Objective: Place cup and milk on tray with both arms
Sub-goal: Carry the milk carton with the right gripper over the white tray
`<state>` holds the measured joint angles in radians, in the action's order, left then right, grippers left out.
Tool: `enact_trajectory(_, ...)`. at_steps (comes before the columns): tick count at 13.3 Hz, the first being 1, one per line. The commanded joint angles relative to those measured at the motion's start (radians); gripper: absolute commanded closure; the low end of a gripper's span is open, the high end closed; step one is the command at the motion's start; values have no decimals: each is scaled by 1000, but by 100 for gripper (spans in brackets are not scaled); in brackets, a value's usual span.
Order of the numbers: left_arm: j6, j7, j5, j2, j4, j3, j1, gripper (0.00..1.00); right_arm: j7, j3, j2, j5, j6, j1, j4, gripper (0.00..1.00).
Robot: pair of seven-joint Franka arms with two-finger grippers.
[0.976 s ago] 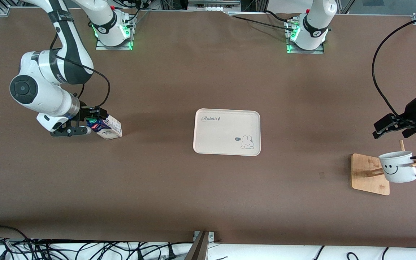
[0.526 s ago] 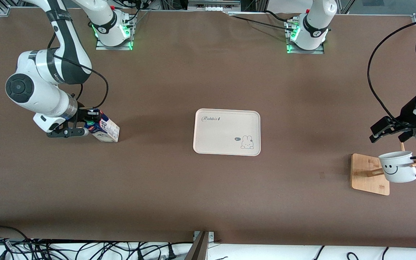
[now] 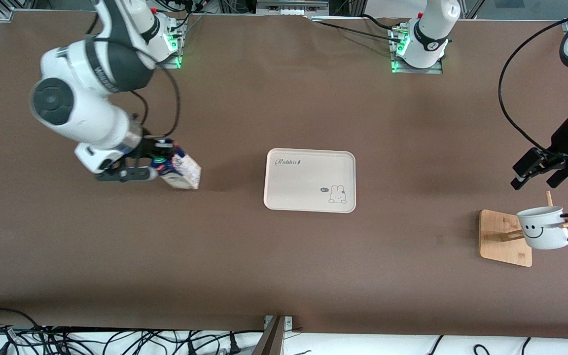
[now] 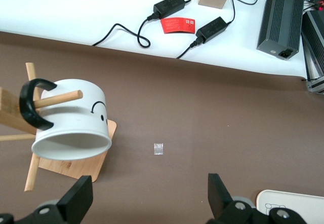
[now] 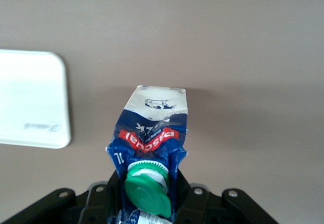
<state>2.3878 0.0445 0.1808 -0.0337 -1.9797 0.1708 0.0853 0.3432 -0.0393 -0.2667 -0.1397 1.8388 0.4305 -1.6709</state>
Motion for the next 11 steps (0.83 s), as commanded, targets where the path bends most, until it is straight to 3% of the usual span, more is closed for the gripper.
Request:
enact_trajectory(1, 36, 18, 20, -60, -60, 1, -15, 0, 187, -8, -83, -15, 28, 153, 75, 77)
enact_trajectory(5, 160, 17, 46, -40, -77, 1, -32, 0, 381, -8, -201, -14, 132, 298, 167, 77)
enact_trajectory(7, 253, 18, 113, -37, -125, 3, -32, 0, 402, -8, -235, -14, 171, 321, 194, 77)
enact_trajectory(11, 367, 18, 132, -46, -215, 1, -33, 0, 405, -8, -295, -9, 204, 335, 250, 76)
